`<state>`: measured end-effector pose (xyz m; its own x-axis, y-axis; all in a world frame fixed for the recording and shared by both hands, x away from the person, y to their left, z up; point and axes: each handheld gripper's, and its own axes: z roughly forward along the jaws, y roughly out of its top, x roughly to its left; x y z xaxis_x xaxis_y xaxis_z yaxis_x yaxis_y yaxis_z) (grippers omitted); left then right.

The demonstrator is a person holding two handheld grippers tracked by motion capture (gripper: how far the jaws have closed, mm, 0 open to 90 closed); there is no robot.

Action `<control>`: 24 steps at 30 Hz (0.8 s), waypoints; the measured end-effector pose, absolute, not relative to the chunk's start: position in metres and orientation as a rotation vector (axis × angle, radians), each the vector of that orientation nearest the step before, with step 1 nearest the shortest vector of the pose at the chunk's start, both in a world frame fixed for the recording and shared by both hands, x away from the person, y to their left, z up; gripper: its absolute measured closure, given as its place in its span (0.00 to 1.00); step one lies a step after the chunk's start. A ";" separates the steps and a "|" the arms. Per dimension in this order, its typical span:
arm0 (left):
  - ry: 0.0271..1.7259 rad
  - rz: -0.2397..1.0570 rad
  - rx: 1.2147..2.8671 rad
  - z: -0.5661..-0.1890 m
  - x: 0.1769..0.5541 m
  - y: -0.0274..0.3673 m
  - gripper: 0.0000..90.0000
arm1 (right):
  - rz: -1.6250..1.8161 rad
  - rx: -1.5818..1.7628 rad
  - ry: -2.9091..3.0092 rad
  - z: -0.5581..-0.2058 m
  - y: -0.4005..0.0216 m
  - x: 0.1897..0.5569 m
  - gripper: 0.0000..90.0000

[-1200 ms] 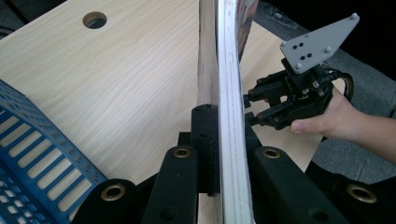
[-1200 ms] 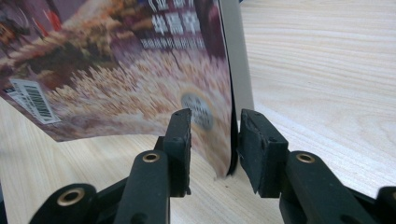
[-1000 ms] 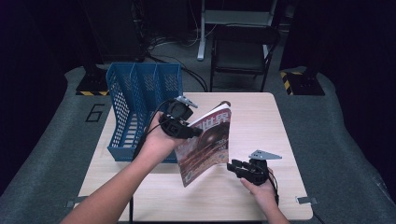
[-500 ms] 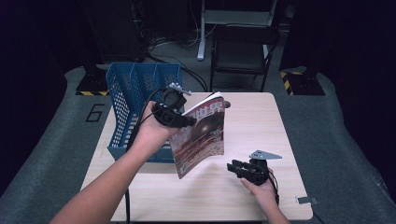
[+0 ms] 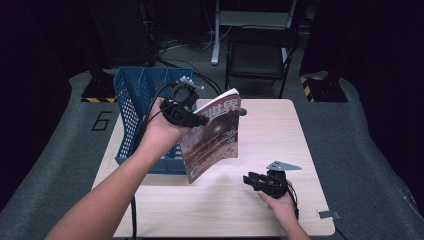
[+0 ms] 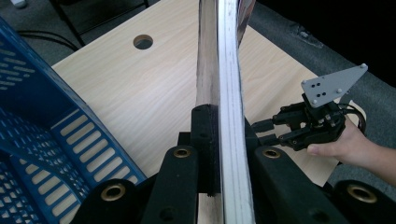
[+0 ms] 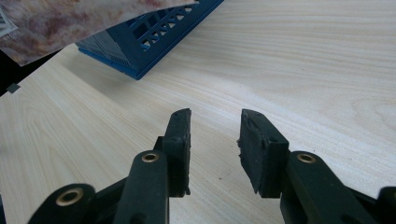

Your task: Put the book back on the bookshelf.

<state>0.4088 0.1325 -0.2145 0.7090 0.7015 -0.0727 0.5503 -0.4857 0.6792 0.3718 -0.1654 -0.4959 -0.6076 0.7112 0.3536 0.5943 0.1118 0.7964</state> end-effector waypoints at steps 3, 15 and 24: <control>0.943 0.299 2.219 -0.211 0.410 0.134 0.93 | 1.516 1.337 2.255 -0.496 -0.165 0.372 0.71; 0.978 0.337 2.186 -0.193 0.417 0.147 0.93 | 1.499 1.353 2.275 -0.499 -0.165 0.372 0.71; 1.007 0.351 2.160 -0.182 0.418 0.164 0.93 | 1.492 1.377 2.256 -0.500 -0.166 0.374 0.71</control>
<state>0.4181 0.1643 -0.1821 0.6580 0.7512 -0.0518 0.5561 -0.4383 0.7061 0.3738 -0.1656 -0.5004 -0.5840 0.7246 0.3659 0.6203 0.1075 0.7770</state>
